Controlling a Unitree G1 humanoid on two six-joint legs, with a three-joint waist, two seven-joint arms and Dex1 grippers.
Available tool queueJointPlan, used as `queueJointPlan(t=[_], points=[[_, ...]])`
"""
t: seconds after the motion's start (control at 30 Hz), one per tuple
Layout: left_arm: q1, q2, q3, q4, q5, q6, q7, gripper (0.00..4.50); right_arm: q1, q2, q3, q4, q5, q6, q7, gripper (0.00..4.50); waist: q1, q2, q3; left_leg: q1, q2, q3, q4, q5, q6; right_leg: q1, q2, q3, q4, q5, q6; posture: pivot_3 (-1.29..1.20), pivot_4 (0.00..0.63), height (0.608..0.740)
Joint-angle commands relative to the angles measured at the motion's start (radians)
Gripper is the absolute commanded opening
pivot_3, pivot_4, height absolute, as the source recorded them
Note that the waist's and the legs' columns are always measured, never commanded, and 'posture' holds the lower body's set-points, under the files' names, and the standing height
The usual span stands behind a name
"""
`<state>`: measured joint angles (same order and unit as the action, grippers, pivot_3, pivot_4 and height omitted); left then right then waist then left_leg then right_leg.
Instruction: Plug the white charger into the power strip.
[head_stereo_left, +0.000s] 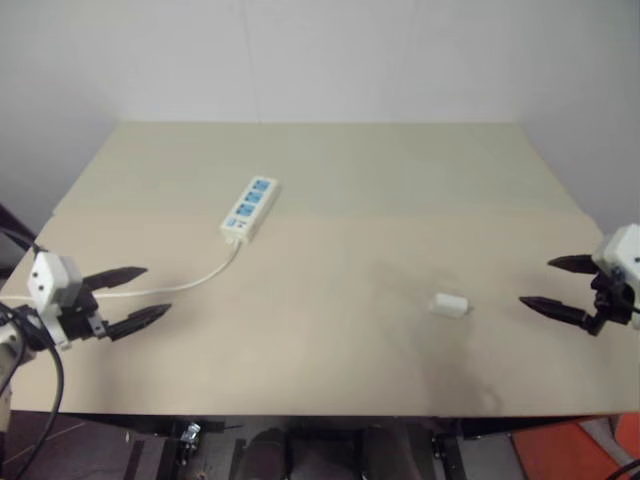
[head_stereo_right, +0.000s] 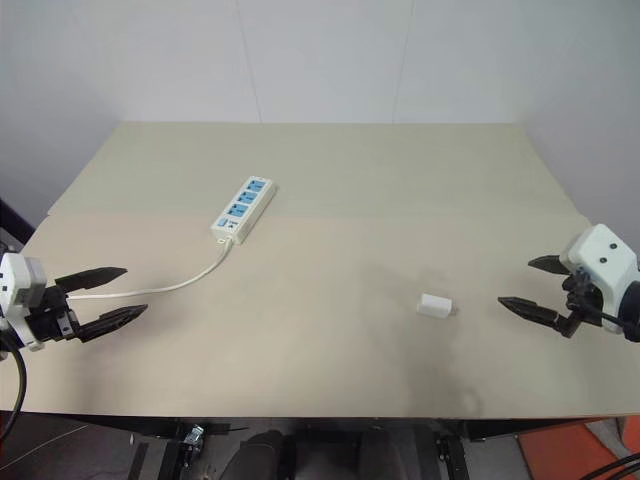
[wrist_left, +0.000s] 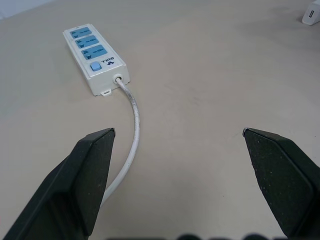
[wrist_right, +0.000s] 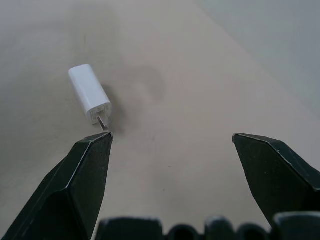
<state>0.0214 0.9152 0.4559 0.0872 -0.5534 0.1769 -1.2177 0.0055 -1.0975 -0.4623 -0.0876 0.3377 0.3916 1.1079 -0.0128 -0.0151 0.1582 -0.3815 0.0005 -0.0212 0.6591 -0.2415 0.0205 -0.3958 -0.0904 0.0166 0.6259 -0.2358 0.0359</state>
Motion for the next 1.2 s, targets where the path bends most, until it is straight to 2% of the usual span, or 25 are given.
queueJointPlan(t=[0.03,0.77,0.9,1.0,1.2], points=[[-0.005,0.004,0.038,-0.015,-0.009,-0.009,0.005,4.46,-0.013,-0.014,-0.04,-0.014,0.002,0.003,-0.019,4.5,0.0,0.0,0.0,0.0,0.0,0.0,0.0,0.0,0.0,0.0,0.0,0.0,0.0,0.0,0.0,0.0,0.15,0.74],[-0.011,-0.029,0.013,-0.007,0.014,-0.028,0.038,4.46,-0.01,-0.018,-0.028,-0.022,-0.002,0.002,-0.029,4.5,0.0,0.0,0.0,0.0,0.0,0.0,0.0,0.0,0.0,0.0,0.0,0.0,0.0,0.0,0.0,0.0,0.15,0.74],[-0.041,-0.057,-0.031,0.018,0.09,-0.071,0.108,4.46,-0.024,-0.011,-0.012,-0.033,-0.002,0.01,-0.045,4.5,0.001,0.0,0.0,0.0,0.0,0.0,0.0,0.0,0.0,0.0,0.0,0.0,0.0,0.0,0.0,0.0,0.15,0.74],[-0.13,-0.11,-0.099,0.073,0.179,-0.091,0.227,4.46,-0.035,0.001,0.004,-0.053,0.004,0.018,-0.066,4.5,0.005,0.0,0.0,0.001,0.0,0.0,0.0,0.0,0.0,0.001,0.0,0.0,0.0,0.0,0.0,0.0,0.15,0.74],[-0.296,-0.212,-0.261,0.132,0.281,-0.009,0.343,4.46,-0.066,0.041,0.045,-0.132,0.02,0.055,-0.117,4.5,0.012,-0.001,0.0,0.001,-0.002,0.0,0.001,0.0,0.0,0.003,0.0,-0.001,-0.001,0.0,0.0,0.0,0.15,0.74]])
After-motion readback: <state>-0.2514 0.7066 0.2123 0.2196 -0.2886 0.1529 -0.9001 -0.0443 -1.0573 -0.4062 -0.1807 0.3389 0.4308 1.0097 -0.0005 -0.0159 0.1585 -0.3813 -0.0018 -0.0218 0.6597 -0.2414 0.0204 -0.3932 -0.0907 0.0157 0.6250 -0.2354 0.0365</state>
